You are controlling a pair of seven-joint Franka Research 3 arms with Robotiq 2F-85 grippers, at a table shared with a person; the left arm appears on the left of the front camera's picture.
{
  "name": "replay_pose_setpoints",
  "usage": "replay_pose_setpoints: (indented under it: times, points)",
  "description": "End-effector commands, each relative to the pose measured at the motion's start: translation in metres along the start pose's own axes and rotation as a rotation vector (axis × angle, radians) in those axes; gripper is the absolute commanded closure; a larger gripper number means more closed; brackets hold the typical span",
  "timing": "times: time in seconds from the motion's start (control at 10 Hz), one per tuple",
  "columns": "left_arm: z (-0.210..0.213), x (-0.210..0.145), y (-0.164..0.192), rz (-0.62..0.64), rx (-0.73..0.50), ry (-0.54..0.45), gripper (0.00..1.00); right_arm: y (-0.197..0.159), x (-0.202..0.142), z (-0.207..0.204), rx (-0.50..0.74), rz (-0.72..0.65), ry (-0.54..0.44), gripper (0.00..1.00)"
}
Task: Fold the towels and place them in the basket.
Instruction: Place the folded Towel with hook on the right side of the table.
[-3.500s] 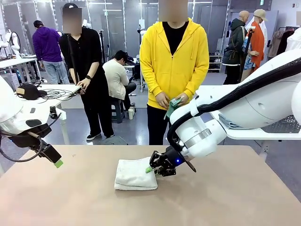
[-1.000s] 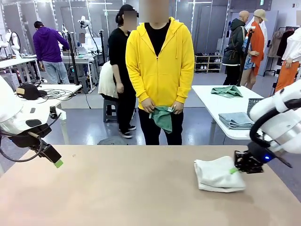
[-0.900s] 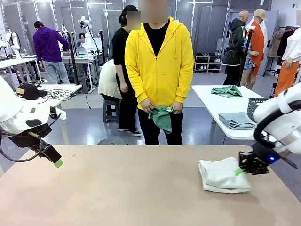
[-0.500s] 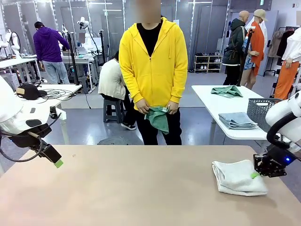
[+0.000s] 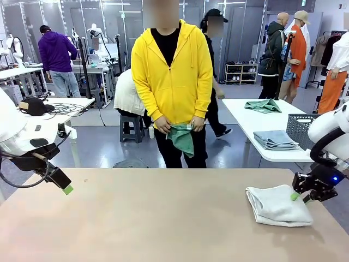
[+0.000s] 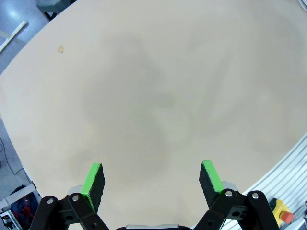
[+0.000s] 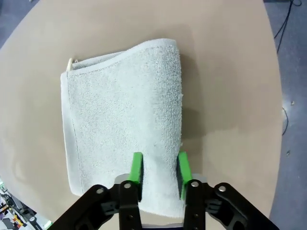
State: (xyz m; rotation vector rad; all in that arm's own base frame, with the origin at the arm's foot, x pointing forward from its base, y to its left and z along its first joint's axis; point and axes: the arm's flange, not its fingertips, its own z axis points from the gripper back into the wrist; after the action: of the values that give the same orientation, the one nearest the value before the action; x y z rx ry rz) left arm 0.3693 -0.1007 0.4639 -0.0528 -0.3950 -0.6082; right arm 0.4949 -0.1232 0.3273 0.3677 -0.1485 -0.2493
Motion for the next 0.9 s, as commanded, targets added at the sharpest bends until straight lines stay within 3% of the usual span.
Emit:
replay_pose_setpoints:
  times: [0.0, 0.2, 0.3, 0.5, 0.8]
  points:
    - [0.000, 0.001, 0.000, 0.003, 0.014, 0.004, 0.00, 0.003, -0.001, 0.024, -0.061, -0.005, -0.021, 0.00]
    - [0.000, 0.001, 0.000, 0.003, 0.014, 0.004, 0.00, 0.018, -0.004, 0.050, -0.077, 0.044, -0.061, 0.00]
    - [0.000, 0.001, 0.000, 0.003, 0.014, 0.004, 0.00, 0.028, -0.009, 0.057, -0.079, 0.083, -0.082, 0.16]
    - [0.000, 0.001, 0.000, 0.003, 0.014, 0.004, 0.00, 0.045, -0.022, 0.068, -0.095, 0.167, -0.119, 0.00]
    - [0.000, 0.001, 0.000, 0.003, 0.014, 0.004, 0.00, 0.063, -0.030, 0.065, -0.088, 0.267, -0.123, 0.00]
